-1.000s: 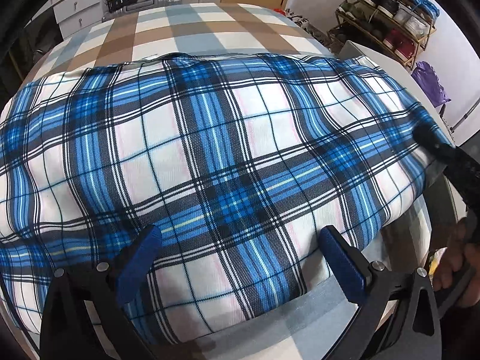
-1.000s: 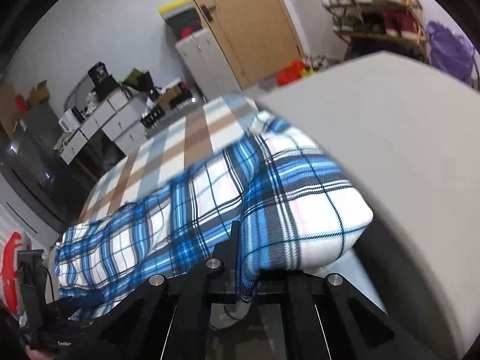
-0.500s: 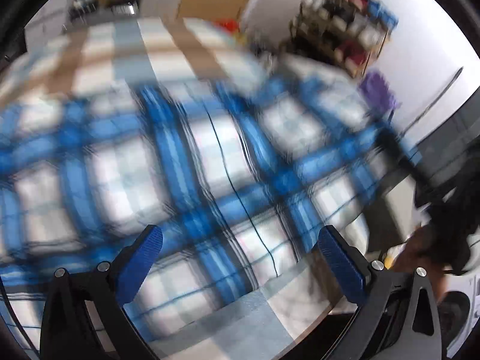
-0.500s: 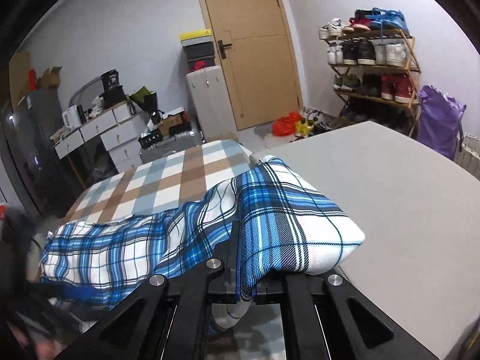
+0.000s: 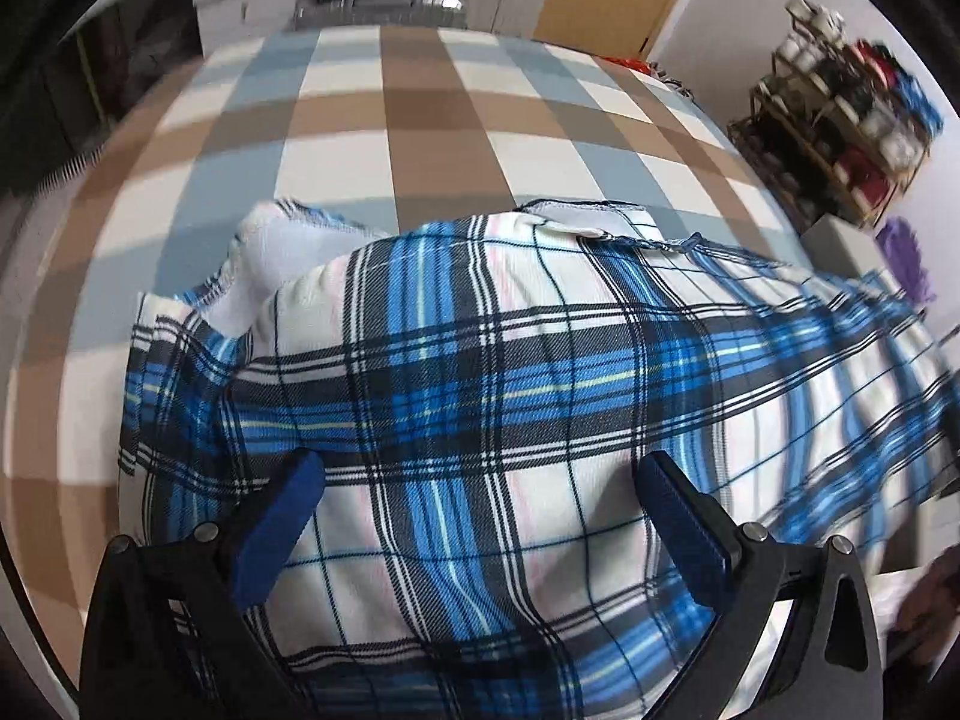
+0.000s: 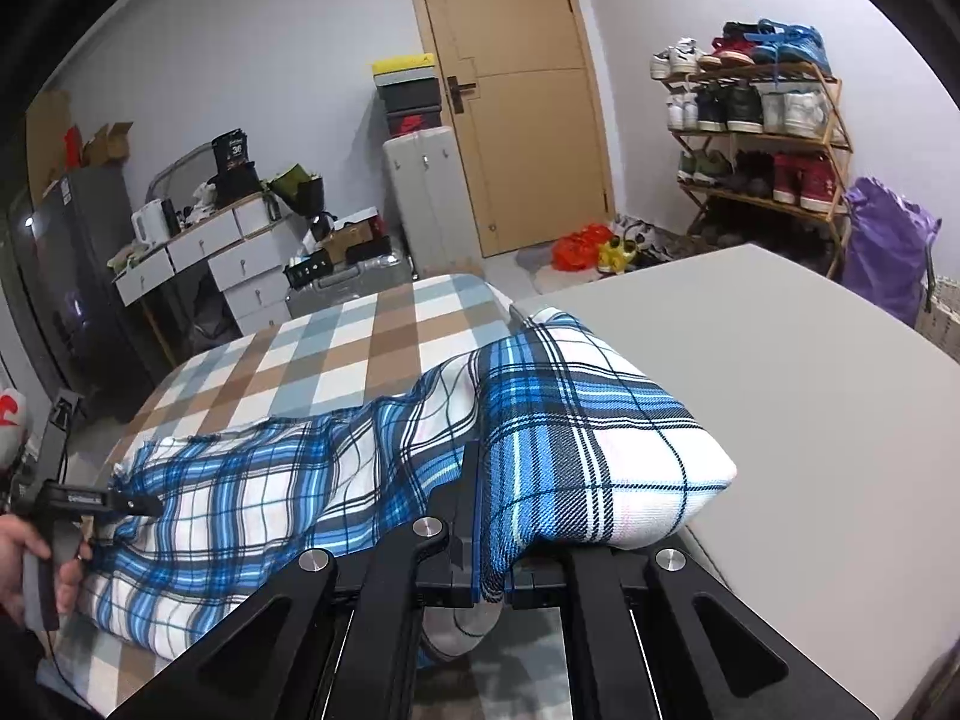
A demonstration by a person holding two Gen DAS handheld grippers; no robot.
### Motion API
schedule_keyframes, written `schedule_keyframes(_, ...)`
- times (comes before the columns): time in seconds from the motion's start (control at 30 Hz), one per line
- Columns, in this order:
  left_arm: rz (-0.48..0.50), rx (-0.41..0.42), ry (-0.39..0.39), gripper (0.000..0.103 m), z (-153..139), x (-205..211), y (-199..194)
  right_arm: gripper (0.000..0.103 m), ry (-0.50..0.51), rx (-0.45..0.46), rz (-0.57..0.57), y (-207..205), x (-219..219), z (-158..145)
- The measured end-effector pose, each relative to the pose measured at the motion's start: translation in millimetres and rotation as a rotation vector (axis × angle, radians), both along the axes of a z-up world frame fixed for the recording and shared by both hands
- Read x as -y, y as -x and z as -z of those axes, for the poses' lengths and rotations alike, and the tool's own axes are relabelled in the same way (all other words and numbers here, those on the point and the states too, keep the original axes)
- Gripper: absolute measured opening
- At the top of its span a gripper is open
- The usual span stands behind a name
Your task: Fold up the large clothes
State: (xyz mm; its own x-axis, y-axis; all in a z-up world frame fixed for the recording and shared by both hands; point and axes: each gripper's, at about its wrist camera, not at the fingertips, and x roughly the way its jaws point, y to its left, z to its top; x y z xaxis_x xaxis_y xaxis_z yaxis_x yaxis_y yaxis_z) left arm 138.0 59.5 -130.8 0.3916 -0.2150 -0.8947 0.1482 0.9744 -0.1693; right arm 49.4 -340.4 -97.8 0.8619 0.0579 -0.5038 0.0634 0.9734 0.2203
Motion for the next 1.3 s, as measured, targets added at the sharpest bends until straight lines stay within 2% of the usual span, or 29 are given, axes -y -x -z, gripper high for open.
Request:
schedule_keyframes(0.07,-0.005,0.009,-0.046,0.101,0,7,3,0.004,0.022,-0.009,-0.007,-2,-4,2)
schedule_keyframes(0.2,-0.025,0.018,-0.028,0.101,-12,5,11,0.004,0.023,-0.047,-0.017,-6,-4,10)
schedule_keyframes(0.3,-0.023,0.07,-0.088,0.101,-24,4,34,0.004,-0.011,-0.061,-0.018,-6,2,13)
schedule_keyframes(0.37,-0.007,0.068,-0.157,0.101,-14,3,42,0.004,-0.028,-0.063,-0.019,-6,4,14)
schedule_keyframes(0.47,0.032,0.003,-0.176,0.101,12,2,31,0.004,-0.043,-0.059,-0.021,-5,4,12)
schedule_keyframes(0.67,0.022,0.002,-0.2,0.101,13,15,34,0.003,-0.091,0.029,-0.031,1,3,-13)
schedule_keyframes(0.73,0.03,-0.007,-0.187,0.101,13,20,33,0.003,-0.094,0.043,-0.034,1,5,-21)
schedule_keyframes(0.97,0.106,-0.007,-0.18,0.101,13,59,34,0.003,0.01,0.086,-0.073,-2,-5,-65)
schedule_keyframes(1.1,0.195,-0.005,-0.109,0.101,10,87,36,0.003,0.092,0.13,-0.146,-1,-37,-99)
schedule_keyframes(1.17,0.249,-0.033,0.01,0.101,4,90,36,0.003,0.159,0.15,-0.207,0,-68,-107)
schedule_keyframes(1.2,0.276,-0.078,0.118,0.101,0,85,33,0.003,0.195,0.156,-0.25,0,-87,-109)
schedule_keyframes(1.27,0.279,-0.129,0.261,0.101,-13,66,29,0.003,0.241,0.161,-0.325,2,-121,-108)
schedule_keyframes(1.3,0.262,-0.121,0.338,0.101,-26,44,29,0.003,0.257,0.16,-0.361,3,-136,-106)
